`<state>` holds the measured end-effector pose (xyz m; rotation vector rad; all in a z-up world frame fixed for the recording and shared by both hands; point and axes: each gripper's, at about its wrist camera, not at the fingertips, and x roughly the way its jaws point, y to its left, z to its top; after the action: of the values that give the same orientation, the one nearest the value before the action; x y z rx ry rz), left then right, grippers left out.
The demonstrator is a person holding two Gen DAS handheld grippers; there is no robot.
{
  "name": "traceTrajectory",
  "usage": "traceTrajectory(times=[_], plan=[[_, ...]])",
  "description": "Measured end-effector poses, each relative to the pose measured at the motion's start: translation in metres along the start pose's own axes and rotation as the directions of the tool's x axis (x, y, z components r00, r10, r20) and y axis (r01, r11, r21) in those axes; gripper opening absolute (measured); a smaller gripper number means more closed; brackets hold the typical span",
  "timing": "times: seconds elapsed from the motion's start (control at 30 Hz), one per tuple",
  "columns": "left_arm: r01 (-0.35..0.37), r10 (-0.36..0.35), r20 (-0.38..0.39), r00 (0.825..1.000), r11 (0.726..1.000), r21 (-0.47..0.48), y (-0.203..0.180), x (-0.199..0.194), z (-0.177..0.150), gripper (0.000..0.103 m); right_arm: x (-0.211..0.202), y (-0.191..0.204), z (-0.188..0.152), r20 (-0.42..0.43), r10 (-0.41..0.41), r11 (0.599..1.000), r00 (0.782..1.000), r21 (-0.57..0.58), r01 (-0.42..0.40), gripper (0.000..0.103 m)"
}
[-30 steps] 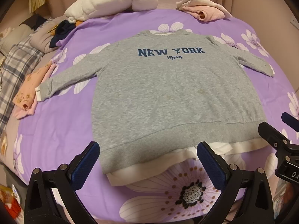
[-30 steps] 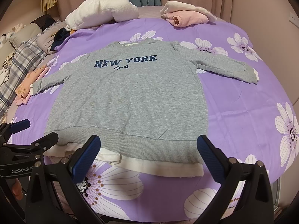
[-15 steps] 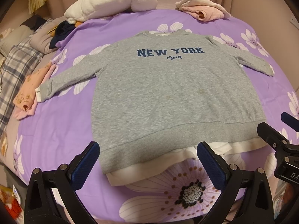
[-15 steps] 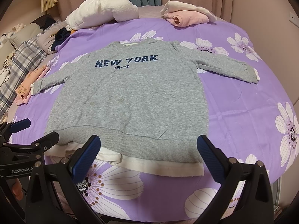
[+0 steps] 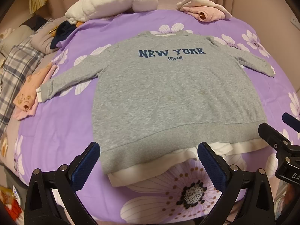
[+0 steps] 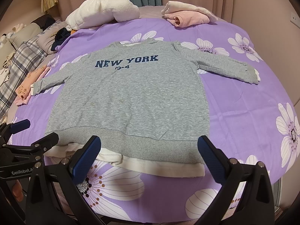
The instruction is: Fold small clothes
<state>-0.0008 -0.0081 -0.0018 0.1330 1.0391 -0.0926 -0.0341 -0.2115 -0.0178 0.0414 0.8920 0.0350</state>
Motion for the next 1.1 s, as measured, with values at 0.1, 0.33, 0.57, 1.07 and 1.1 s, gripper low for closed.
traceTrajectory(times=[0.1,0.33,0.57,1.07,1.1], plan=[[-0.001,0.001,0.000,1.000,1.000,0.002,0.000,0.000,0.000,0.103,0.000,0.000,0.000,0.001,-0.002,1.000,1.000,-0.001,0.002,0.103],[0.000,0.000,0.000,1.000,1.000,0.000,0.000,0.000,0.000,0.103,-0.001,0.000,0.000,-0.001,-0.001,1.000,1.000,0.004,0.001,0.103],[0.030,-0.030,0.002,1.000,1.000,-0.007,0.002,0.001,0.001,0.103,0.000,-0.003,0.000,0.002,0.010,1.000,1.000,0.021,-0.010,0.103],[0.310,-0.299,0.092,0.950,0.936,-0.166,0.034,0.021,0.023,0.103,0.020,-0.058,0.007,0.080,0.300,0.914,0.950,0.261,-0.311,0.103],[0.333,-0.319,0.103,0.942,0.927,-0.174,0.037,0.023,0.026,0.103,0.023,-0.068,0.008,0.094,0.311,0.898,0.946,0.297,-0.324,0.103]])
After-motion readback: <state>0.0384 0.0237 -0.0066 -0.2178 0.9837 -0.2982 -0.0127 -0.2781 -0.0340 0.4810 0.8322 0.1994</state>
